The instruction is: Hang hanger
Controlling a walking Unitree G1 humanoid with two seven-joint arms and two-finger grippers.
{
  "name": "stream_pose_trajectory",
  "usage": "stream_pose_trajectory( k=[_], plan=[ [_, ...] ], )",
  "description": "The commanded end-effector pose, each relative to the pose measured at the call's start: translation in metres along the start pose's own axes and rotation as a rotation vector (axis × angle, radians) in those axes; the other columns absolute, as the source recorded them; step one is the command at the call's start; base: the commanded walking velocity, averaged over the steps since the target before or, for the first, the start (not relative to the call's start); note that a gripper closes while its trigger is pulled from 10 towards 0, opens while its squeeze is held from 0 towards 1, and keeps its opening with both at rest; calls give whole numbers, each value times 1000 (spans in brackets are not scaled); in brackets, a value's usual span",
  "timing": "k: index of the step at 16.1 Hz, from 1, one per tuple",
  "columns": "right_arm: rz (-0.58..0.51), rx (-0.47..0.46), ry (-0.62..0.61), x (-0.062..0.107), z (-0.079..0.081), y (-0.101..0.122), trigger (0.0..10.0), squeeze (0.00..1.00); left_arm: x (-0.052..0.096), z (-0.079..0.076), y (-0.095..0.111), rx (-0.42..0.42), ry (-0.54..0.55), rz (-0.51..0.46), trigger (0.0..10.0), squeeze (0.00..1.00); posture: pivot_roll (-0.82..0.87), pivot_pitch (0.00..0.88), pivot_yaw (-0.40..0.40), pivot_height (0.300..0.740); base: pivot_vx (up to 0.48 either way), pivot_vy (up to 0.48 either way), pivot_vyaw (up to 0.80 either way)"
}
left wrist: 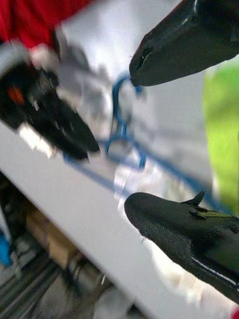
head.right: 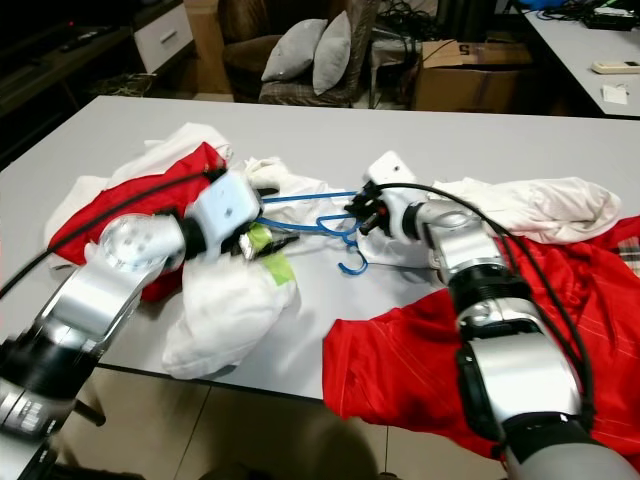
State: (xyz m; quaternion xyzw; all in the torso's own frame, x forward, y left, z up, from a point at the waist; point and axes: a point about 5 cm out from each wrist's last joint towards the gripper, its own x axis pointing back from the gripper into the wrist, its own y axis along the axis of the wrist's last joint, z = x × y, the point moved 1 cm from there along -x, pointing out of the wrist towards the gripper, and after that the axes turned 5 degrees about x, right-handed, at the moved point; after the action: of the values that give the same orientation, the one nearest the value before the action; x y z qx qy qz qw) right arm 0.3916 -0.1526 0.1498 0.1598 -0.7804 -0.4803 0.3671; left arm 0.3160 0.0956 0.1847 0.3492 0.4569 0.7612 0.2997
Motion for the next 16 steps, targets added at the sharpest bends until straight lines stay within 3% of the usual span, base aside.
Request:
stream_pose_trajectory(
  k=[1,4,6,11,12,16],
  plan=[
    [-12,36,25,-6,3,10,10000,1000,11,5,3,41,3,-5,10000,0,-8,0,106,740,0,0,0],
    [-24,87,58,-8,4,18,10000,1000,28,10,-1,146,31,0,10000,0,43,7,80,740,0,0,0],
    [43,202,114,-7,3,21,10000,1000,50,6,-7,189,52,43,10000,0,78,19,44,740,0,0,0],
    [198,310,118,-6,-2,15,10000,1000,59,-3,-9,211,34,91,10000,0,88,25,37,740,0,0,0],
    [227,332,106,-8,-1,13,10000,0,60,-4,-9,212,31,99,10000,0,91,28,39,740,0,0,0],
    [267,339,35,-15,5,1,10000,0,60,-5,-10,214,38,116,10000,0,100,41,44,740,0,0,0]
  ],
)
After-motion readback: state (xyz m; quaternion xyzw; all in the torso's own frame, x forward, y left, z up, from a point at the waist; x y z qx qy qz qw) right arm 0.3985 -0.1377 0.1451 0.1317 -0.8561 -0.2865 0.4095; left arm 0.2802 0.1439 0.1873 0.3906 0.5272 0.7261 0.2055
